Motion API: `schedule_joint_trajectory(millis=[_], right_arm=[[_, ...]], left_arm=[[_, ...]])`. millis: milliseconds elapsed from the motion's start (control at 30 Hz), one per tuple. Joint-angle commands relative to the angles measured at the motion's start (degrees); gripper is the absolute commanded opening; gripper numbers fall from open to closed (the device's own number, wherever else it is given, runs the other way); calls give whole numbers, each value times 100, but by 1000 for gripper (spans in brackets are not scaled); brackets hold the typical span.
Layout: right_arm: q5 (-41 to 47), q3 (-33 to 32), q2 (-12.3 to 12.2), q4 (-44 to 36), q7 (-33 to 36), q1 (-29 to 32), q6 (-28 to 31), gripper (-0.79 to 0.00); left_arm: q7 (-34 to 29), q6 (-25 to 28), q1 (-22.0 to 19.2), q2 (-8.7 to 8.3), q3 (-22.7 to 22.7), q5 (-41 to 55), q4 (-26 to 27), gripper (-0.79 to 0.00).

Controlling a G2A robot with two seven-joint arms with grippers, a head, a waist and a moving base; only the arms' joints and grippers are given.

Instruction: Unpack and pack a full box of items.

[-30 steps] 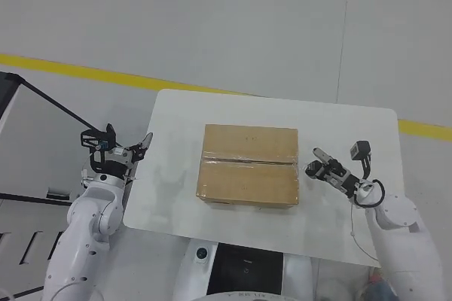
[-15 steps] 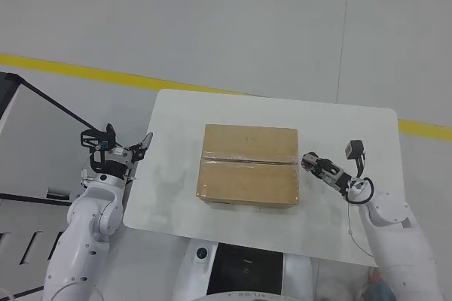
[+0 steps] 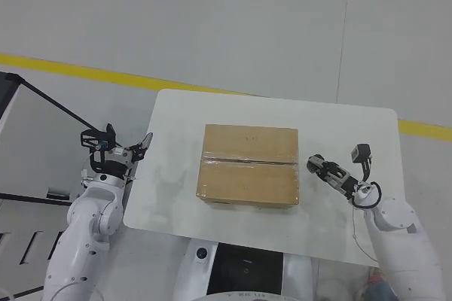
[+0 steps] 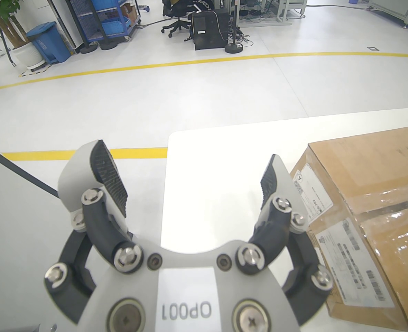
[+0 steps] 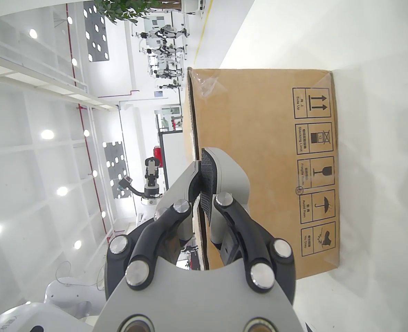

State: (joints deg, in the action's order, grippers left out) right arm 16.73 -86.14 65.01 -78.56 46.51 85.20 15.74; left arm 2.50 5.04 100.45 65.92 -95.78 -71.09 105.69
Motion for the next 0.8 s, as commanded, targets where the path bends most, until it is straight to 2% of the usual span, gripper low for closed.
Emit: schedule_joint_trajectory(millis=[0,67,100,300,333,367,400,433,500,767], right_arm=[[67,-9,-4,-8,45,-1,-33,-400],[118,-11,-10,-20,97,-13,-67,-58],[136,-3,-11,-24,114,-13,-72,-12],[190,57,-19,-41,223,-53,-61,-3],[169,82,-18,-53,223,-51,-58,-55],[145,95,-19,-61,215,-54,-54,-151],[127,112,-20,-68,215,-59,-53,-440],[118,130,-19,-79,204,-58,-42,-496],[156,153,-19,-77,213,-61,-39,-785],[132,186,-34,-18,235,-102,9,-785]], left_arm=[[0,0,0,0,0,0,0,0],[0,0,0,0,0,0,0,0],[0,0,0,0,0,0,0,0],[0,0,0,0,0,0,0,0],[0,0,0,0,0,0,0,0],[0,0,0,0,0,0,0,0],[0,0,0,0,0,0,0,0],[0,0,0,0,0,0,0,0],[0,0,0,0,0,0,0,0],[0,0,0,0,0,0,0,0]])
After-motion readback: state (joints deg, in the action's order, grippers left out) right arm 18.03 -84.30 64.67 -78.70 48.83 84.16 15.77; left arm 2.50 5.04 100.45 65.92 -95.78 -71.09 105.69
